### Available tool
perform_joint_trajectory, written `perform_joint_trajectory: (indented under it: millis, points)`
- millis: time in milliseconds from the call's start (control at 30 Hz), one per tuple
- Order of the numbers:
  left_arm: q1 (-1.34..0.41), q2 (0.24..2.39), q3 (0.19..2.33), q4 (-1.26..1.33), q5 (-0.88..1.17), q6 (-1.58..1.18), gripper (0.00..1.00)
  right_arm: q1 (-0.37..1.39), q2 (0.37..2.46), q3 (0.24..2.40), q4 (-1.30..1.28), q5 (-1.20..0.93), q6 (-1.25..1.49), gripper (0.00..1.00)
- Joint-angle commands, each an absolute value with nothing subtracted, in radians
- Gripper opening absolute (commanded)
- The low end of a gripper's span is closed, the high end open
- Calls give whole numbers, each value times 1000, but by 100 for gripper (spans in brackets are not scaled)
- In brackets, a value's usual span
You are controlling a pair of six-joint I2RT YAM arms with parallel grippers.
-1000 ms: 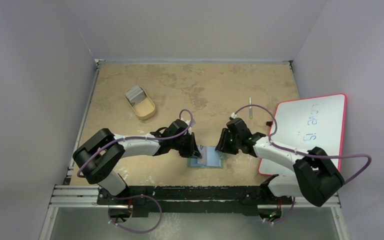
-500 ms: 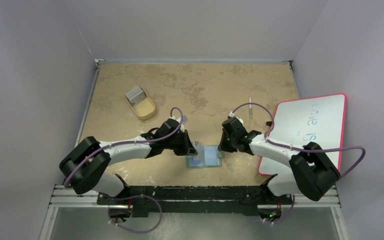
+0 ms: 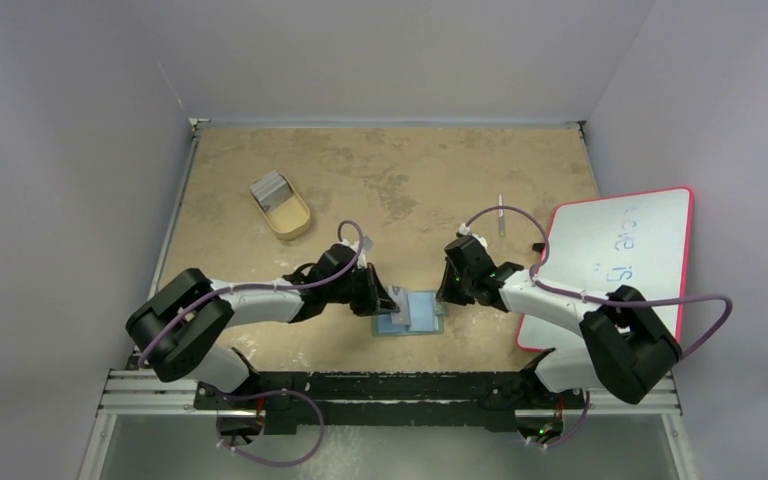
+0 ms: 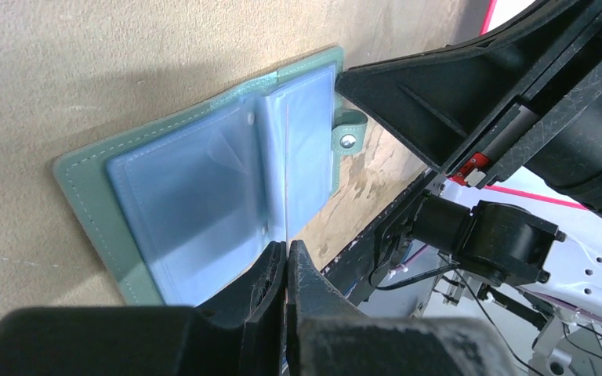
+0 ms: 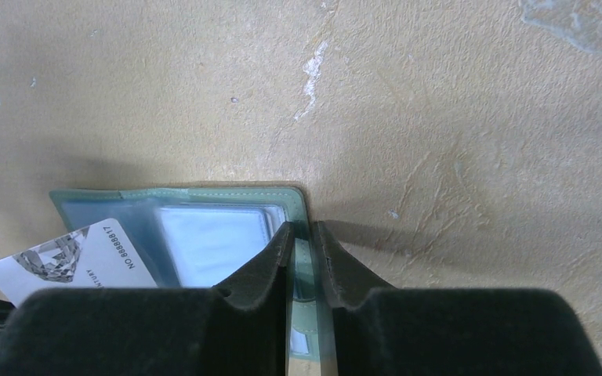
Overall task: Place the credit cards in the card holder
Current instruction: Insert the credit card into the card holder.
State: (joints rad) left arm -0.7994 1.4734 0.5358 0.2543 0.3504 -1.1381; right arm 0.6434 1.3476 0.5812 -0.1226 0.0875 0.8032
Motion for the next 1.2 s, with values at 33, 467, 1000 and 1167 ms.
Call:
perform_joint_trajectory:
  millis: [33,467,1000,1167]
  points:
    - [-796,1497,533,335,372,-1141,0,647,1348,549,-179,115,794,17]
    - [-801,1561,532,365,397,-1111,0,647,1316,535,-177,112,801,18]
    - [-816,1585,519,379,389,-1131,0,647,1311,525,-170,103,805,18]
    - [-819,1601,517,376,389,-1132,0,647,1311,526,-168,101,805,18]
